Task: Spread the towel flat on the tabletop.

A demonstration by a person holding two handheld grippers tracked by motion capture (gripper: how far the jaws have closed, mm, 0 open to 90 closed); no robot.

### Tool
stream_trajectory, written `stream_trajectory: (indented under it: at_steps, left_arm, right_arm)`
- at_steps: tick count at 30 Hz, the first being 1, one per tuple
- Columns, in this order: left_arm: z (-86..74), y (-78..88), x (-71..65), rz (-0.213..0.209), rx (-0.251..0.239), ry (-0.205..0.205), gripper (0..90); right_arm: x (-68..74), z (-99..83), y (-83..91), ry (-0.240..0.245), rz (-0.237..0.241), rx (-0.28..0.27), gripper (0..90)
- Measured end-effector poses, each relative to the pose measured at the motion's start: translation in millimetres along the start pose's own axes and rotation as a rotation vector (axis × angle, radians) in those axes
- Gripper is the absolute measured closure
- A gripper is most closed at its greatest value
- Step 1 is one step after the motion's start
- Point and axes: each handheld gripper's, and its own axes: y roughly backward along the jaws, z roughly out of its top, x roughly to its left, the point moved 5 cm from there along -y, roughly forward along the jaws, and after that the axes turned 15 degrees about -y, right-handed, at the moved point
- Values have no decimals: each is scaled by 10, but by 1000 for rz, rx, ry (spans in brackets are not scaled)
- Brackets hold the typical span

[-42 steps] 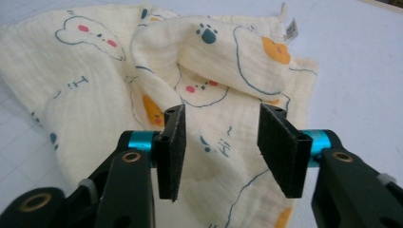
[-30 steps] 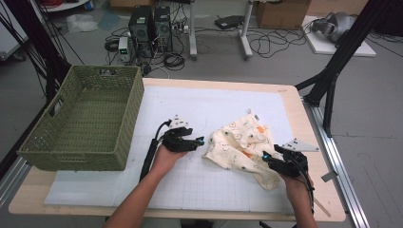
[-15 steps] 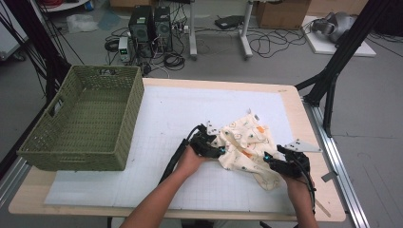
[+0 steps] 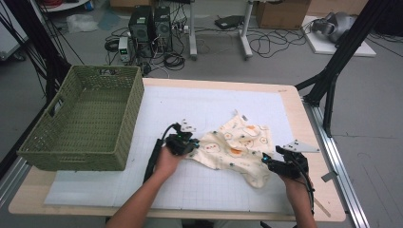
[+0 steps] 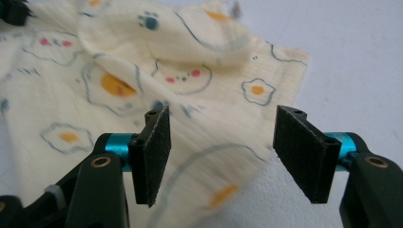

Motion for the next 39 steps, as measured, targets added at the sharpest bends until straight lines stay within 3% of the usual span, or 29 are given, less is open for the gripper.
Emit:
stream_trajectory:
  at_steps: [4,9,14,17,23,28,31,35,36,38,39]
  left_arm:
    - [-251,231,104,41,18,22,859]
    - [-406,486,89,52,-16,29,857]
    - [-577,639,51,59,-42,60,855]
    - [-671,674,58,86,-50,80,852]
    - [-705,716,-3,56,-70,79,851]
    - [-705,746,-79,3,-65,54,848]
    - [-730,752,-115,0,-66,47,839]
    - [-751,738,-130,1,-77,71,782]
    - [-746,736,-125,11,-80,79,730]
    - [-729,734,-93,45,-83,101,565]
    - [-717,739,-71,56,-88,116,525]
  right_arm:
    - [52,-12,-44,1,9,10,373]
    - [168,-26,-146,21,21,37,371]
    - [301,-48,-253,52,36,72,370]
    - [384,-51,-284,51,62,73,379]
    - [571,-61,-360,53,127,86,387]
    - [692,-139,-518,90,128,155,377]
    - [709,-134,-520,89,126,145,446]
    - [732,-130,-507,95,154,155,727]
    - [752,-133,-504,99,180,165,841]
    - [778,-137,-494,112,185,179,859]
    - [771,-129,-487,115,184,186,861]
